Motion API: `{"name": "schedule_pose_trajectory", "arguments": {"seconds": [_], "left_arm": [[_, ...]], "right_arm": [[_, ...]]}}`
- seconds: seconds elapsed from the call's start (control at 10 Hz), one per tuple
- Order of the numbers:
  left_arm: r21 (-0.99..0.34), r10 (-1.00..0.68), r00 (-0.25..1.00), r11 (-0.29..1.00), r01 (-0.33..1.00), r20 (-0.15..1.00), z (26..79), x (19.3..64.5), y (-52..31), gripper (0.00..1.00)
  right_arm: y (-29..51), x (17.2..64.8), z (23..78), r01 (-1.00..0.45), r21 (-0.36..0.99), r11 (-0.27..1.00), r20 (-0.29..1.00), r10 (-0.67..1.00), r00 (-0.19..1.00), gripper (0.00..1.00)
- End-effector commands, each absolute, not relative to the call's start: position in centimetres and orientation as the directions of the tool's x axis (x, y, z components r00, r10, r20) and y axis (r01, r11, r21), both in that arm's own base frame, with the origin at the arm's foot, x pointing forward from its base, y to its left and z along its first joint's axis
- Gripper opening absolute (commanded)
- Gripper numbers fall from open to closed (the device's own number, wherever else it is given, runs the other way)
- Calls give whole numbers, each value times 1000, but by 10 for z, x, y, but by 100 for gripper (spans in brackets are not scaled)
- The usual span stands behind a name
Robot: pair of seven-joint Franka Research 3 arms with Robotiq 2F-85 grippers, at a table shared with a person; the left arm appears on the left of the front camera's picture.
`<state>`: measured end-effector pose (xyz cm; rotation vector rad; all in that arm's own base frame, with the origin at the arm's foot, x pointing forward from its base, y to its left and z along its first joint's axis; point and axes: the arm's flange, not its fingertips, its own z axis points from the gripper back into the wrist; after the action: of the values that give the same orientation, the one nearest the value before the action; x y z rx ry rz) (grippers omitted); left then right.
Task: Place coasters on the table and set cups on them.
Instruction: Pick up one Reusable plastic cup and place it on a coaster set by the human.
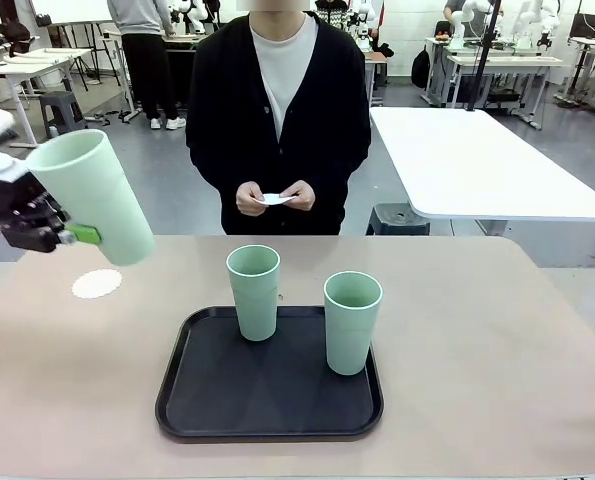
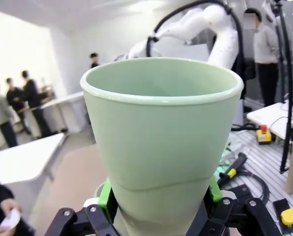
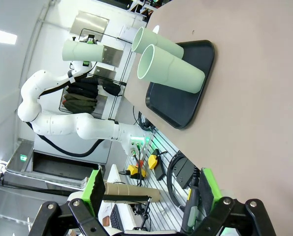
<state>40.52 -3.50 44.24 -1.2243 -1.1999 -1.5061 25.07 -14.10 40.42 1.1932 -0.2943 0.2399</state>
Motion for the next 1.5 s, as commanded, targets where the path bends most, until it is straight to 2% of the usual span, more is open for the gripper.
{"name": "schedule_pose_trajectory", "arguments": {"seconds": [0.0, 0.4, 0.5, 0.8, 0.9, 1.1, 1.4], "left_arm": [[108, -77, -119, -130, 986, 990, 447, 411, -25, 31], [38, -27, -41, -118, 992, 999, 452, 416, 6, 31], [87, -75, -95, -101, 991, 993, 445, 414, -2, 31], [87, -75, -95, -101, 991, 993, 445, 414, -2, 31], [70, -64, -77, -106, 992, 995, 443, 415, 0, 84], [77, -95, -86, -94, 993, 992, 434, 475, 49, 84], [97, -105, -100, -34, 995, 989, 417, 520, 117, 84]], "right_arm": [[-142, 251, 405, -350, 870, 347, 364, 29, 931, 100], [-142, 251, 405, -350, 870, 347, 364, 29, 931, 100], [-142, 251, 405, -350, 870, 347, 364, 29, 931, 100], [-142, 251, 405, -350, 870, 347, 364, 29, 931, 100], [-142, 251, 405, -350, 870, 347, 364, 29, 931, 100], [-142, 251, 405, -350, 870, 347, 364, 29, 931, 100], [-142, 251, 405, -350, 870, 347, 364, 29, 931, 100]]}}
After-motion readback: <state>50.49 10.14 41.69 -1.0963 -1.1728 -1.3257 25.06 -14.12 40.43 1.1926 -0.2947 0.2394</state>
